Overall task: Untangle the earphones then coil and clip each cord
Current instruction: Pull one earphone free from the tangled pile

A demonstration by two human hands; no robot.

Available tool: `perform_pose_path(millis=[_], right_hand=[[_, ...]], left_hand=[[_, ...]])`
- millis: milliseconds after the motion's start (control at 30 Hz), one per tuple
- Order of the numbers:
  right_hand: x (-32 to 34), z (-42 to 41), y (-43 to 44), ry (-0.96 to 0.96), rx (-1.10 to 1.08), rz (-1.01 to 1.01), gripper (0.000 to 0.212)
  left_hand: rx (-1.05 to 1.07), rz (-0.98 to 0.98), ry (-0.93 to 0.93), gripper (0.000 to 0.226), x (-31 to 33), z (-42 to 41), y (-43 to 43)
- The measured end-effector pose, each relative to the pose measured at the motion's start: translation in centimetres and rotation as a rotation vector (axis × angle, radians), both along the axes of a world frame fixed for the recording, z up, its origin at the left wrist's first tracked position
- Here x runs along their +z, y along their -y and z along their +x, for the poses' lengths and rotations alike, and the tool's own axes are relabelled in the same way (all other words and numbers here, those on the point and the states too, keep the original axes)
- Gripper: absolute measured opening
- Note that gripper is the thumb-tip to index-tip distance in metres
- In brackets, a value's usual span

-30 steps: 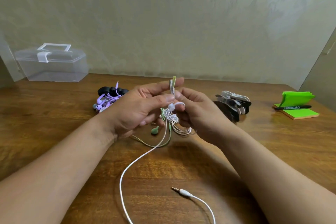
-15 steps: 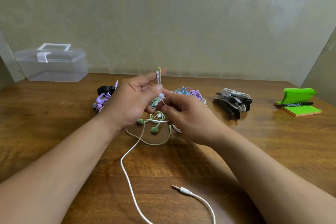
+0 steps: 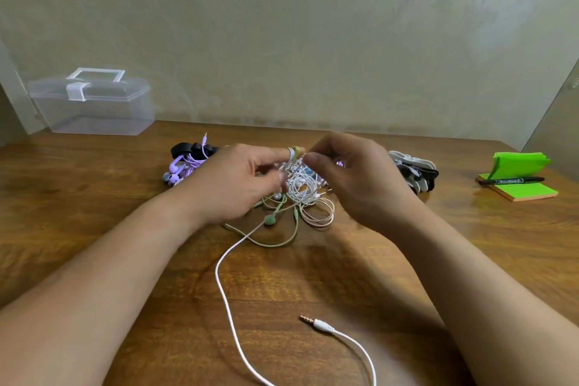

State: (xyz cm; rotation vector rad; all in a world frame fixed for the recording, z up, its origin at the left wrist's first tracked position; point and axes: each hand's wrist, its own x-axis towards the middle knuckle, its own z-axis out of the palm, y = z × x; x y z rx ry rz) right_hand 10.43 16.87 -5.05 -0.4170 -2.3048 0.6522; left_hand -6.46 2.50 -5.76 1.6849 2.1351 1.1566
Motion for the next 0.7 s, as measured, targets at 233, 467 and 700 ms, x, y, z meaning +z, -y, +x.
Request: perform_pose_path(millis=[233,467,700], right_hand=[[0.4,0.6,-0.7,-0.042,0.237,-0.233,0.010],[-0.4,0.2,-0.8,-0.046,0.670,-0.866,0.010],[-0.1,0.1,-0.3,-0.059,0.721,-1.033,0.012]], left_hand=[[-0.288,-0.248,0.293,0.026,1.5,1.2,1.3],[-0.479,-0.192,0.546,0.038,2.5,0.2,2.6],[-0.470,-0.105,0.649,0.039,2.9,-0.3,3.0]])
